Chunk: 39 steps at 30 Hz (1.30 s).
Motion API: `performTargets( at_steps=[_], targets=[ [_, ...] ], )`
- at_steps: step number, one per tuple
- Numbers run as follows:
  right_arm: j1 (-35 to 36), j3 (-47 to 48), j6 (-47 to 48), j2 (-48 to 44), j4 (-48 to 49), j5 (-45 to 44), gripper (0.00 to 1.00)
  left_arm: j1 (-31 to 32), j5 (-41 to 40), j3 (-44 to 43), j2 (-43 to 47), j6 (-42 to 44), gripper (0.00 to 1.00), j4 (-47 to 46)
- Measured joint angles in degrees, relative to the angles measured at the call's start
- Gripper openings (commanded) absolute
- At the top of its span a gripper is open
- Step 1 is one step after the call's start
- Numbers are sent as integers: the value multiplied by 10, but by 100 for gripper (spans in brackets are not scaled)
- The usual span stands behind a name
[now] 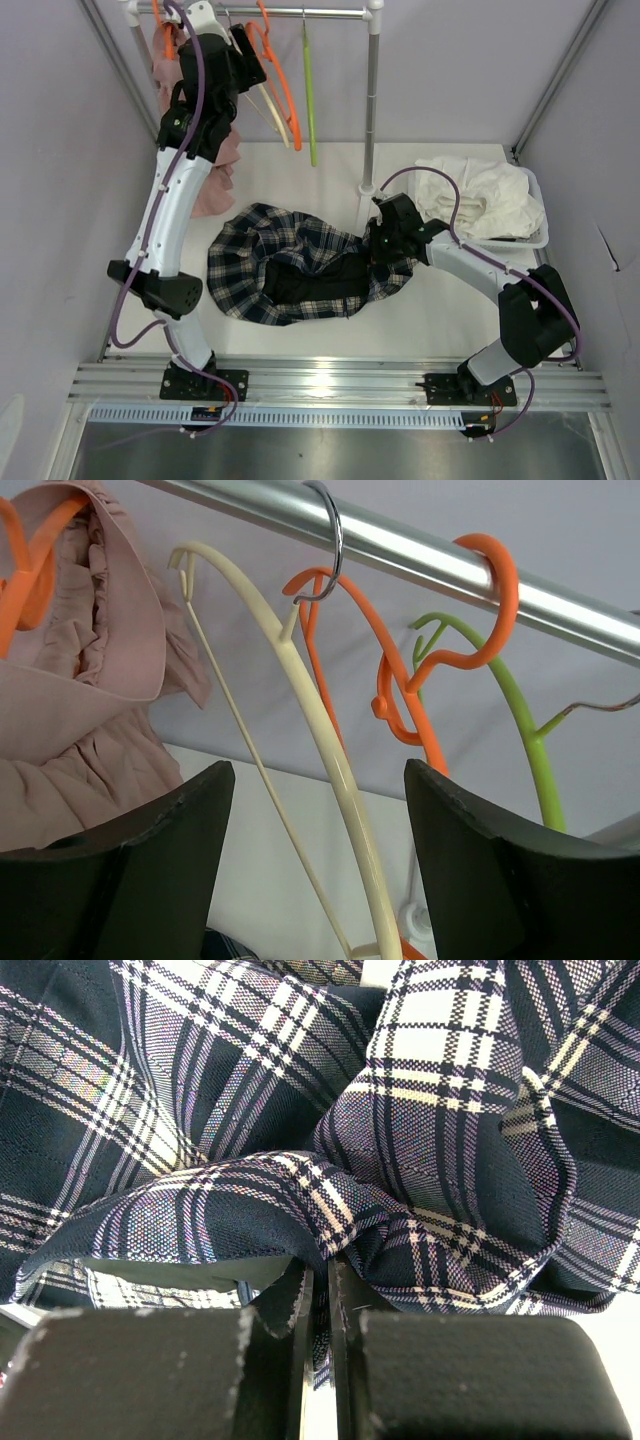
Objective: Place the skirt on the hanger
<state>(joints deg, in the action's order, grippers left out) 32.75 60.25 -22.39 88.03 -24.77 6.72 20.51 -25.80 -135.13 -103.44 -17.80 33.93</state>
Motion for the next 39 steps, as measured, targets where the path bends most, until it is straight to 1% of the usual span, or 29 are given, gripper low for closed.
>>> performTargets(
  at_steps=[4,12,22,27,35,39],
  targets=[
    [-2,0,0,2,1,3,0,0,0,-1,-18,4,74,1],
    [-3,0,1,4,2,7,0,0,0,-1,-43,11,71,6],
    [-4,0,1,4,2,9,0,-26,20,-1,-43,13,59,27],
    [-4,0,1,4,2,11,0,-35,25,-1,-41,14,57,37],
    [-4,0,1,4,3,13,0,-38,40,-1,-28,14,50,44],
    [-4,0,1,4,3,13,0,-38,41,0,-22,14,49,50]
  ],
)
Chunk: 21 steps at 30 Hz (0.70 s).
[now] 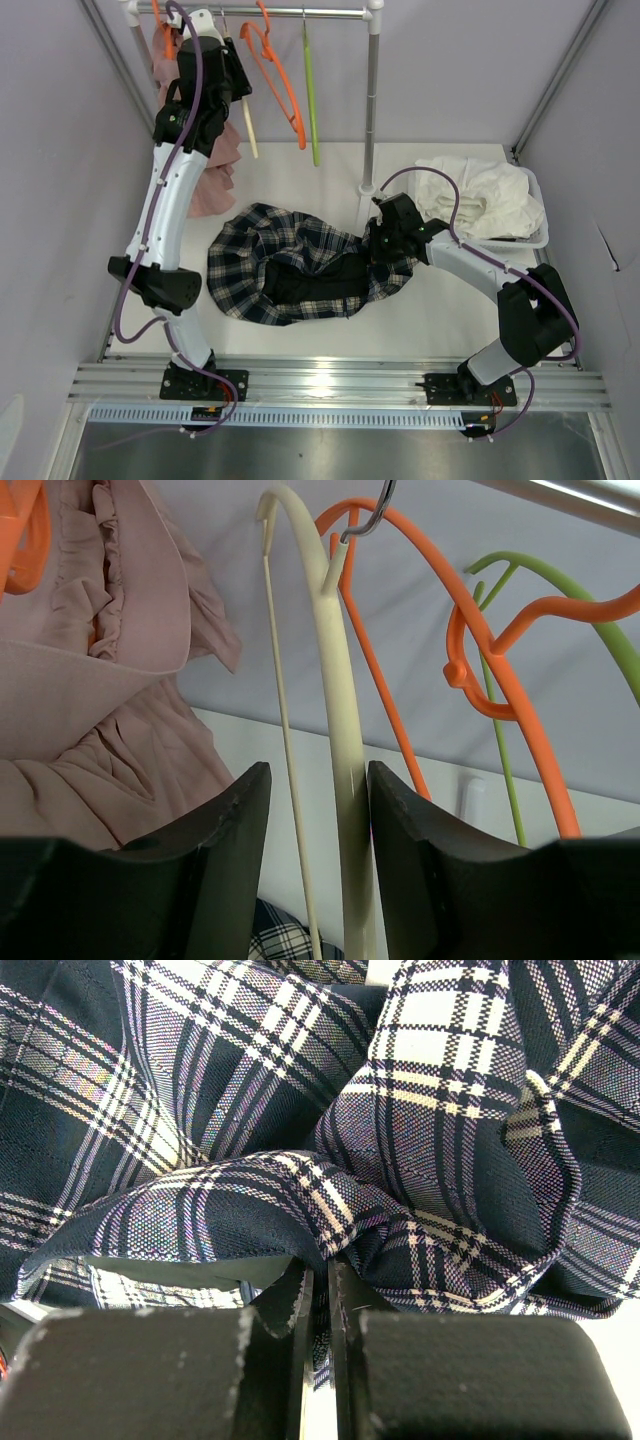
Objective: Place the skirt on the hanger
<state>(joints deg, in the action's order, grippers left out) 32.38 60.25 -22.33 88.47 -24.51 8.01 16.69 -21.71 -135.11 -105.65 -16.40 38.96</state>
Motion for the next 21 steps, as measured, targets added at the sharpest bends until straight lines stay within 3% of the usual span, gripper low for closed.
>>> performTargets(
  at_steps=[9,17,21],
  targets=[
    [0,0,0,0,0,0,0,0,1,0,3,6,49,13],
    [0,0,0,0,0,0,0,0,11,0,3,16,34,23],
    [0,0,0,0,1,1,0,0,11,1,3,20,33,29]
  ],
)
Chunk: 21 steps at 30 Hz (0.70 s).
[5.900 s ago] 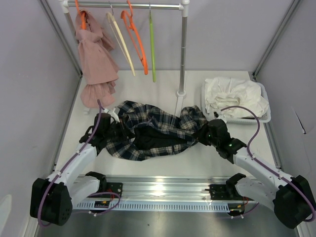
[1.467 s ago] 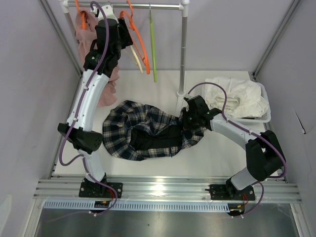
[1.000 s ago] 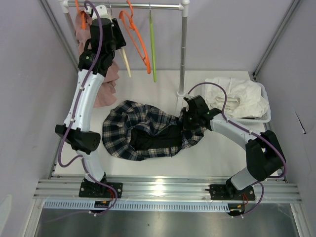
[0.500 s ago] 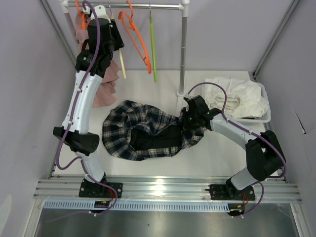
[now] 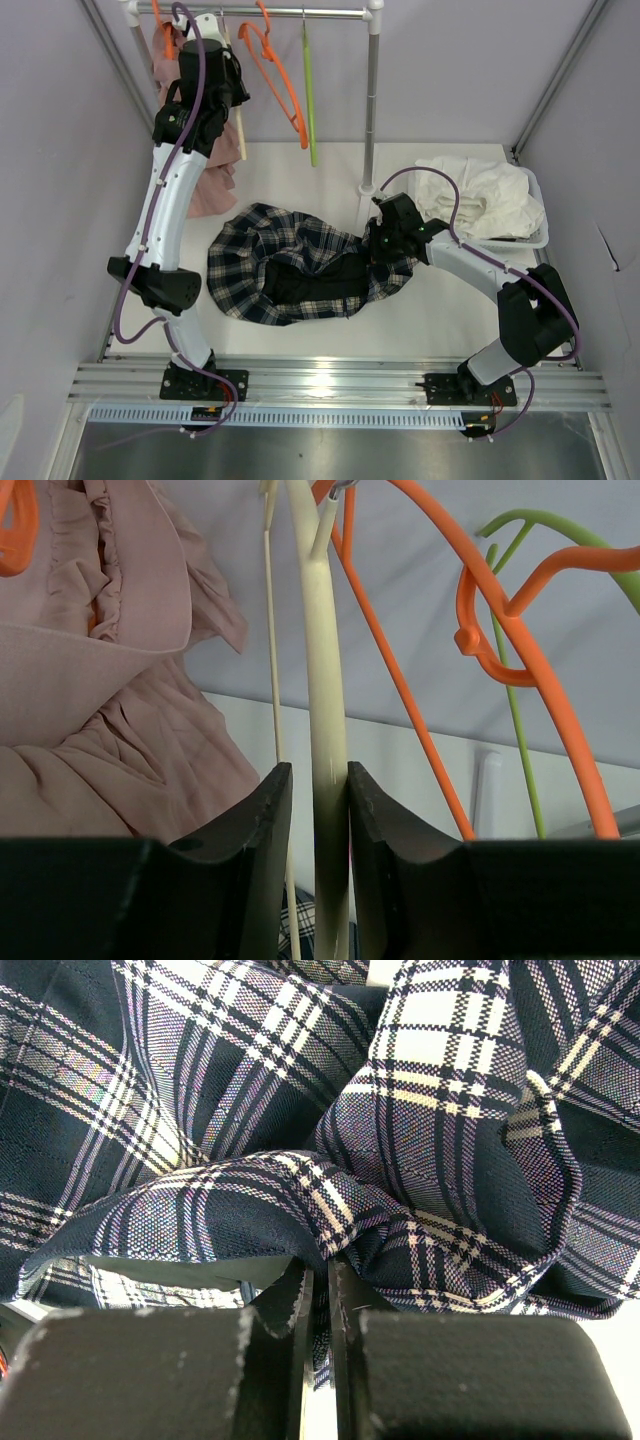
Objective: Place the skirt on the hanger
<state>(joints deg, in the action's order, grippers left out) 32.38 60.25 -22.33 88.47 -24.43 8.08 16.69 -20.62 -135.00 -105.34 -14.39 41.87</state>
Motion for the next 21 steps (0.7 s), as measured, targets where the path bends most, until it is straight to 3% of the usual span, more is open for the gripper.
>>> performTargets(
  at_steps=[10,14,21],
  targets=[
    [0,0,0,1,2,3,0,0,-2,0,0,19,34,12],
    [0,0,0,2,3,4,0,0,-2,0,0,29,26,12],
    [0,0,0,5,5,5,0,1,-2,0,3,45,0,14]
  ],
)
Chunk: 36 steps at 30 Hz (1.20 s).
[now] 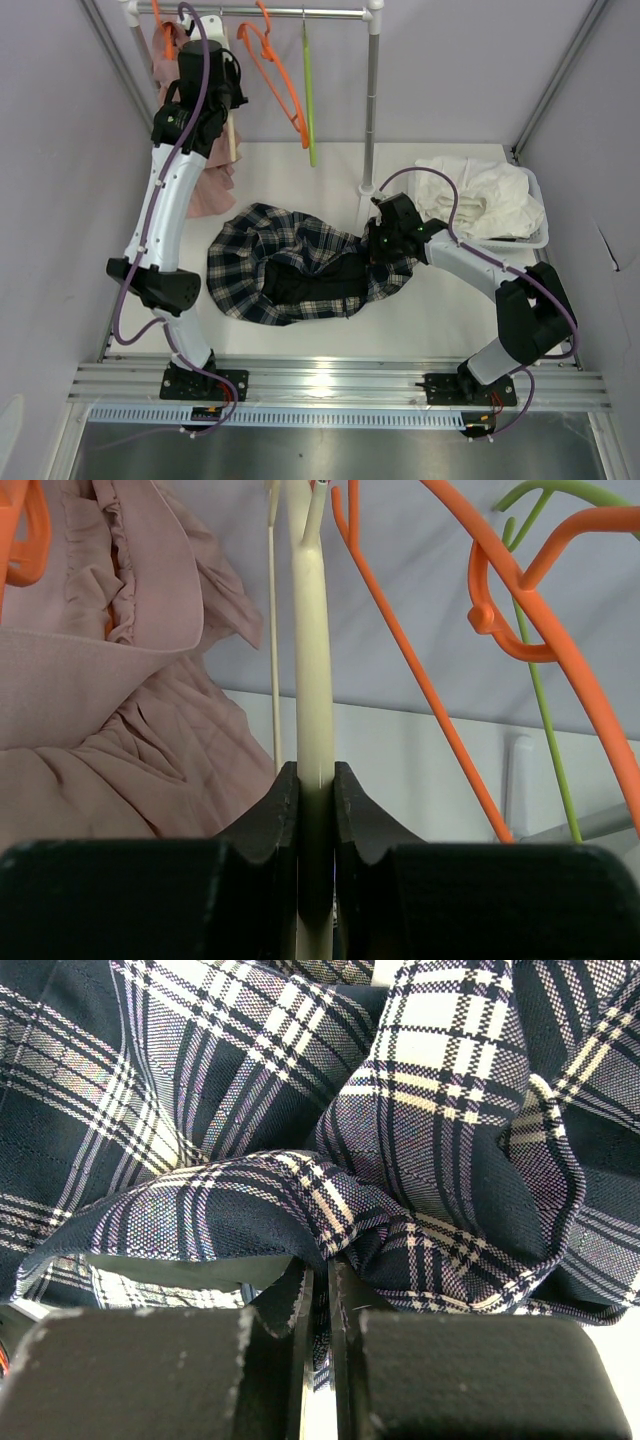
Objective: Place the skirt on the hanger
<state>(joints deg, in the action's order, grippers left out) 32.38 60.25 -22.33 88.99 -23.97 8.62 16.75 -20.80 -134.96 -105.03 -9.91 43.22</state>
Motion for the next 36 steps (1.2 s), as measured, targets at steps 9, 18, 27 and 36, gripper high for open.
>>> performTargets(
  at_steps=[9,18,27,36],
  targets=[
    [0,0,1,4,3,5,0,0,0,-12,7,4,0,17],
    [0,0,2,5,3,9,0,0,0,-13,25,14,0,19],
    [0,0,2,5,3,9,0,0,5,-14,44,20,0,15],
    [0,0,2,6,4,11,0,0,34,37,88,19,0,13]
  ],
)
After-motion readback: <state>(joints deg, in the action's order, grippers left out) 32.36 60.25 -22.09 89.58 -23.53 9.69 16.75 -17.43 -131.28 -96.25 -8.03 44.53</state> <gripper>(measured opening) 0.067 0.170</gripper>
